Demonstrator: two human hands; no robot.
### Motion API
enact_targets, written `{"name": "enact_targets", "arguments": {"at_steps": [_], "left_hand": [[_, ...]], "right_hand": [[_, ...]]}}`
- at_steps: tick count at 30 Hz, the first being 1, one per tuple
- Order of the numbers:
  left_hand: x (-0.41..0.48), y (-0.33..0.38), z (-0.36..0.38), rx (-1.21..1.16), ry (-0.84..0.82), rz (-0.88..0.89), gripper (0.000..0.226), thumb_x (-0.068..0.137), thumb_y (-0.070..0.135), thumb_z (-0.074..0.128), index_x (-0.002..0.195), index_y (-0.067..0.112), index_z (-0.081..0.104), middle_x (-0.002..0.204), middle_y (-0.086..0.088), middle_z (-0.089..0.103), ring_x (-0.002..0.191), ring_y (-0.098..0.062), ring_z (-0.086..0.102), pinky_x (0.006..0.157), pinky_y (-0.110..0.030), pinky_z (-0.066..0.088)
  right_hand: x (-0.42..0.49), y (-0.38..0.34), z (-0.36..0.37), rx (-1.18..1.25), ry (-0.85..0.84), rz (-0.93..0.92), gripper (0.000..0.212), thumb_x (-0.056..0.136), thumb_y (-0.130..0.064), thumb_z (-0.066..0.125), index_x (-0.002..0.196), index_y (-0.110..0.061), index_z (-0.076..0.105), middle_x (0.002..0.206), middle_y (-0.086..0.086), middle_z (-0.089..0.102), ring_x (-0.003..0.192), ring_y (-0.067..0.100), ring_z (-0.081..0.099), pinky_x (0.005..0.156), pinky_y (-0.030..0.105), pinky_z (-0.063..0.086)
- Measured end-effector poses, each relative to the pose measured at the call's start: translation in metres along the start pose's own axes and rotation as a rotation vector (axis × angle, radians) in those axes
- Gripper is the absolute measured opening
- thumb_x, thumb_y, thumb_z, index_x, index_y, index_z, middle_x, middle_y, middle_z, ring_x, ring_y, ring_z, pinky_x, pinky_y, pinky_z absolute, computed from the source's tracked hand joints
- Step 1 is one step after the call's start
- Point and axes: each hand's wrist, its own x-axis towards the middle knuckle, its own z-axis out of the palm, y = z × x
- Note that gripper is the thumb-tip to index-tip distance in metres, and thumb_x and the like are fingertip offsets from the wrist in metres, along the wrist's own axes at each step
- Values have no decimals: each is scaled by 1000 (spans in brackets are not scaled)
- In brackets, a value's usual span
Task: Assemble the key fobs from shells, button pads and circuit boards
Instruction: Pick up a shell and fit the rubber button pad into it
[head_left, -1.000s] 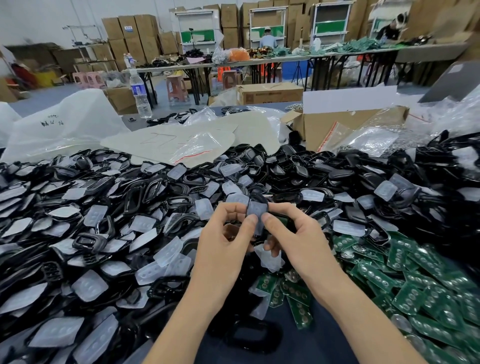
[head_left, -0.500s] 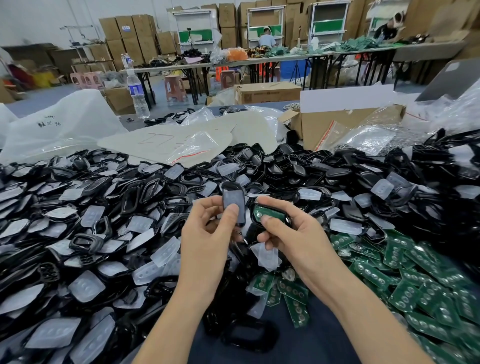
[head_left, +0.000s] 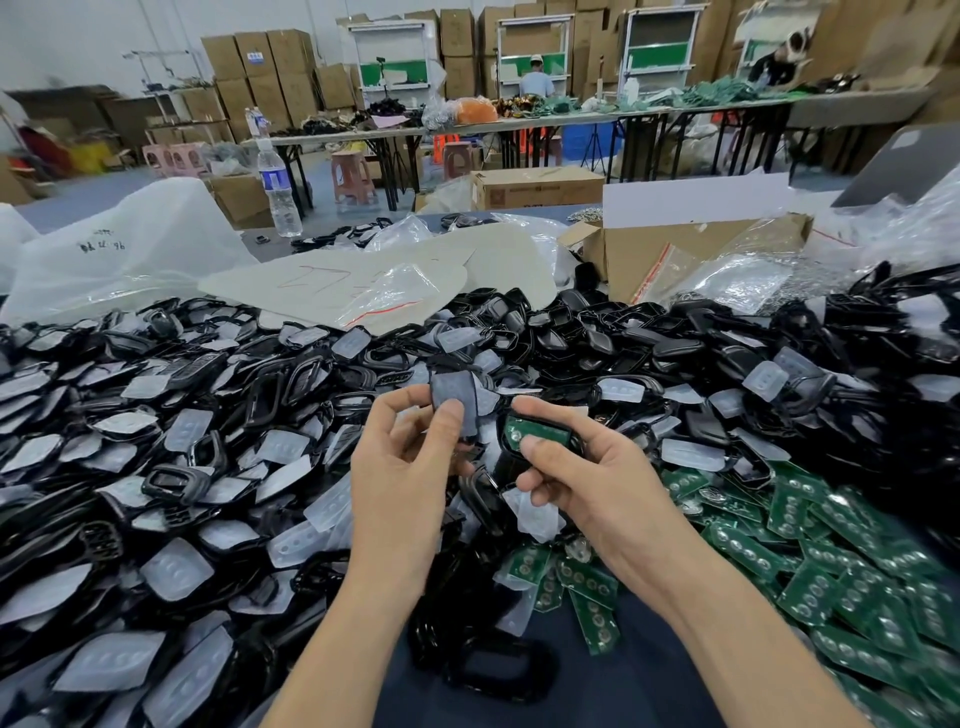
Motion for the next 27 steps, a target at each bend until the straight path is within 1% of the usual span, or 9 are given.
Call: {"name": "enact_targets", "arguments": {"at_steps": [2, 5, 8, 13, 16, 20, 22, 24, 27], "left_hand": [[-2, 2, 1, 37, -4, 47, 10, 95, 21, 69, 95, 30, 64, 82, 3, 70, 65, -11, 59, 60, -20, 52], [-6, 4, 3, 92, -47, 93, 12, 94, 23, 69, 95, 34, 65, 85, 6, 71, 70, -9, 60, 65, -21, 52], [-10, 5, 4, 139, -99, 89, 11, 94, 27, 69, 97, 36, 65, 86, 7, 72, 69, -9, 61, 66, -24, 50], [-10, 9, 3, 121, -156, 46, 11, 95, 24, 68, 96, 34, 64, 74, 5, 71, 58, -7, 58, 54, -14, 45], [-8, 10, 1, 87, -167, 15, 9, 94, 24, 68, 95, 32, 65, 72, 3, 71, 57, -8, 59, 56, -14, 46], [-10, 10, 1, 103, -234, -3, 15, 94, 25, 68, 92, 40, 66, 77, 1, 73, 62, -10, 63, 61, -17, 51], [-11, 9, 3, 117, -272, 1, 19, 95, 25, 68, 90, 43, 66, 77, 1, 73, 62, -9, 63, 61, -16, 51], [-10, 9, 4, 122, -268, 11, 20, 95, 25, 67, 90, 43, 66, 77, 3, 73, 62, -8, 63, 60, -16, 50], [-9, 8, 4, 119, -228, 24, 20, 95, 24, 67, 90, 43, 65, 76, 3, 73, 62, -10, 62, 61, -19, 52]], "right_hand": [[-1, 0, 0, -28, -26, 14, 32, 93, -1, 67, 108, -27, 80, 82, -2, 73, 64, 13, 68, 58, 20, 53], [-1, 0, 1, -86, -62, 20, 30, 92, -6, 71, 111, -28, 78, 85, -3, 74, 65, 13, 66, 58, 20, 52], [-1, 1, 1, -119, -28, 16, 33, 83, -18, 74, 111, -35, 76, 79, 3, 72, 66, 15, 65, 59, 20, 50], [2, 3, -3, -93, 52, -4, 33, 79, -21, 77, 110, -34, 75, 76, 5, 71, 63, 15, 65, 56, 22, 50], [2, 5, -3, -128, 77, -22, 32, 77, -28, 80, 108, -34, 75, 75, 1, 71, 63, 16, 65, 56, 21, 49], [2, 7, -2, -180, 140, -60, 27, 76, -41, 79, 99, -28, 78, 85, -1, 74, 69, 12, 63, 58, 23, 49], [1, 7, -2, -161, 152, -46, 22, 83, -39, 77, 101, -27, 79, 92, 2, 76, 70, 11, 64, 58, 22, 49], [1, 6, -2, -148, 140, -42, 14, 92, -31, 74, 104, -27, 79, 97, 4, 77, 70, 10, 66, 57, 22, 50], [0, 5, -1, -149, 106, -46, 14, 96, -23, 69, 105, -26, 79, 101, 8, 76, 69, 13, 67, 57, 22, 51]]}}
